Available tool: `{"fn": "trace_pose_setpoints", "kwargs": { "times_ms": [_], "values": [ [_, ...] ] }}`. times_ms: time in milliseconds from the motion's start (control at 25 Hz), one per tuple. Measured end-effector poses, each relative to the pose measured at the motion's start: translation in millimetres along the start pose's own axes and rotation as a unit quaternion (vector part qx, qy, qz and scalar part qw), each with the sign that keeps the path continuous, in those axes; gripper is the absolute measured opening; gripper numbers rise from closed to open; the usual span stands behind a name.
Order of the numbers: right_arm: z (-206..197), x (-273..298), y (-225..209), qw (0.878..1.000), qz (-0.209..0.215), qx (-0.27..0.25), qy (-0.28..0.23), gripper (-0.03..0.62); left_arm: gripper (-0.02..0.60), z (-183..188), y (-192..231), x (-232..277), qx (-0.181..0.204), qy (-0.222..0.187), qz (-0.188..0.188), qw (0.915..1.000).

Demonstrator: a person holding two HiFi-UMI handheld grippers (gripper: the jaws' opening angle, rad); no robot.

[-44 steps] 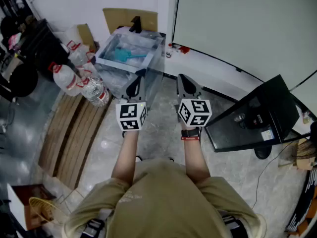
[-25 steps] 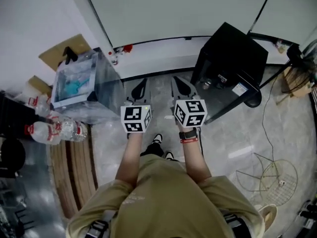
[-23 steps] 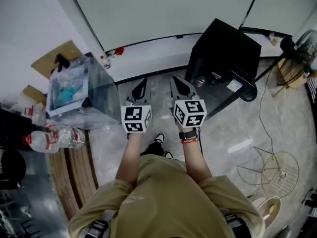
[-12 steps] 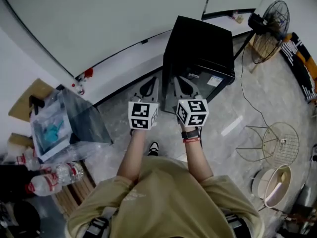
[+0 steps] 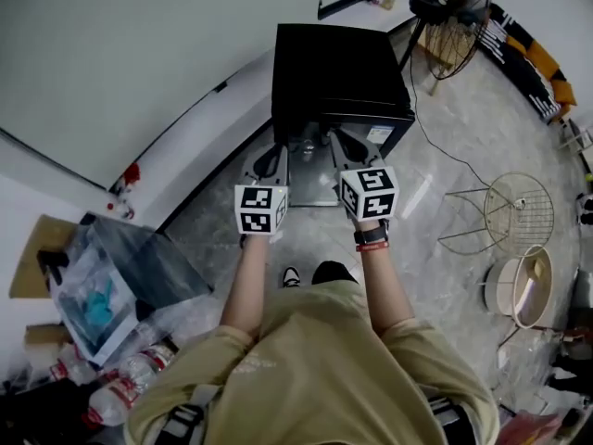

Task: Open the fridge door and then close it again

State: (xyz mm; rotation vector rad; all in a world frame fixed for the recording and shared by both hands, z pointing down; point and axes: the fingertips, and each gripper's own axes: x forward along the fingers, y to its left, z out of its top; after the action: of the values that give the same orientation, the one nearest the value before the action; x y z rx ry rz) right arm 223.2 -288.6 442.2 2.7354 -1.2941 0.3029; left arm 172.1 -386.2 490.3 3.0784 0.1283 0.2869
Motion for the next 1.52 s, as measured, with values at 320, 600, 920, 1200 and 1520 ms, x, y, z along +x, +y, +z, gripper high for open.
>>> {"fn": "trace_pose_setpoints", "kwargs": {
  "times_ms": [320,600,920,1200,1520],
  "values": [
    [5.8,34.6,-10.4,0.988,0.077,-0.111,0.075,0.026,0.021,-41.1,33.8,27.5,-0.037,0.057,-0.009,0.9977],
    [6.6,71.1,-9.4,0.961,0.141,-0.205,0.121,0.102,0.054,-75.9,47.2,47.6,-0.044,0.094,-0.013,0.9945],
    [-14.5,103.5,-9.5,0.924,0.185,-0.283,0.181,0.149,0.164,-115.0,56.6,70.8,-0.049,0.131,-0.039,0.9894],
    [-35.3,118.5,-9.8,0.898,0.204,-0.32,0.222,0.176,0.193,-145.3,61.1,91.3,-0.066,0.156,-0.065,0.9834],
    [-51.1,128.4,-7.2,0.877,0.208,-0.355,0.248,0.195,0.193,-168.0,69.2,114.3,-0.085,0.176,-0.071,0.9782]
  ]
}}
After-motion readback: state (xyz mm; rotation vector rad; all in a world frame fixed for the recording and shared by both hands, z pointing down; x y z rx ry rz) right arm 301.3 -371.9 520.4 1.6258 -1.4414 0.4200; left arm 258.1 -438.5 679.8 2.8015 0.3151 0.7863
